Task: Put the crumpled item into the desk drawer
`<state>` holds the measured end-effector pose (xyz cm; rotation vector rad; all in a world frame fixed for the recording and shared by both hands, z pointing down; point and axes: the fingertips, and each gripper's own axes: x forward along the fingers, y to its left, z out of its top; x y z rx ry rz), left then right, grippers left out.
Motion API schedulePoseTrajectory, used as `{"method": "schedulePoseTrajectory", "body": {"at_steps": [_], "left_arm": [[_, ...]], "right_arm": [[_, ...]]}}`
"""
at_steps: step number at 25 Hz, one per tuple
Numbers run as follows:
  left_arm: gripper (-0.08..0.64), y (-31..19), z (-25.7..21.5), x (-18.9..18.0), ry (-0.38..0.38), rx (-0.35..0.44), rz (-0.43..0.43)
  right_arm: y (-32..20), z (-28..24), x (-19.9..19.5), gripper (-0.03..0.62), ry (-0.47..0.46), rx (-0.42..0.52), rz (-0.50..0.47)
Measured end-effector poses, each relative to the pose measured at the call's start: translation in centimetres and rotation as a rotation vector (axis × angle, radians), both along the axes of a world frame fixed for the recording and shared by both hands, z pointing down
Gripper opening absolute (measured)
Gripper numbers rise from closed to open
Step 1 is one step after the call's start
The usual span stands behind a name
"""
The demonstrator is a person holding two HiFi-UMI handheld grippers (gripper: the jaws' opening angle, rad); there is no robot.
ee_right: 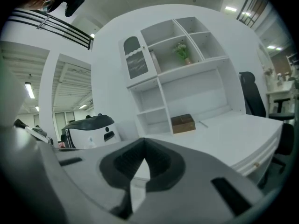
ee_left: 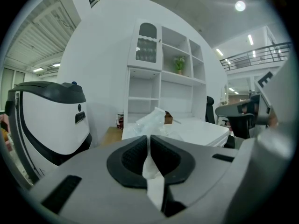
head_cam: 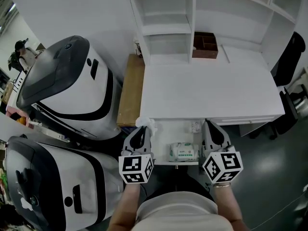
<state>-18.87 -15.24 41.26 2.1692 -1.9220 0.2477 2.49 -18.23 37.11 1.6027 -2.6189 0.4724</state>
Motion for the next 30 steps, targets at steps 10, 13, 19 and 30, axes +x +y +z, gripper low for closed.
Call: {"method": "schedulePoseTrajectory", "body": {"at_steps": [10,13,19,30], "left_arm": [[0.014,-2.4,2.3,1.3,-0.018,-0.065,0.014],[0.014,-2.8,3.5,1.6,-0.021,-0.097,0.017],[0.014,-3.7,5.8,2.5,-0.020,-0.156,0.021],[0.014,-4.6,10.5,4.5,-0.037,-0.269,0.067]], "right_arm": [[-2.9,0.8,0.8,0.002,-0.007,-0.023,-0.013],[-3.4,1.3,1.2,0.002,-0.010,-0.036,-0.009],[-4.6,1.7,2.2,0.002,-0.013,-0.050,0.005],[-6.0,2.6,3.7,0.002,-0.013,-0.072,0.024]]}}
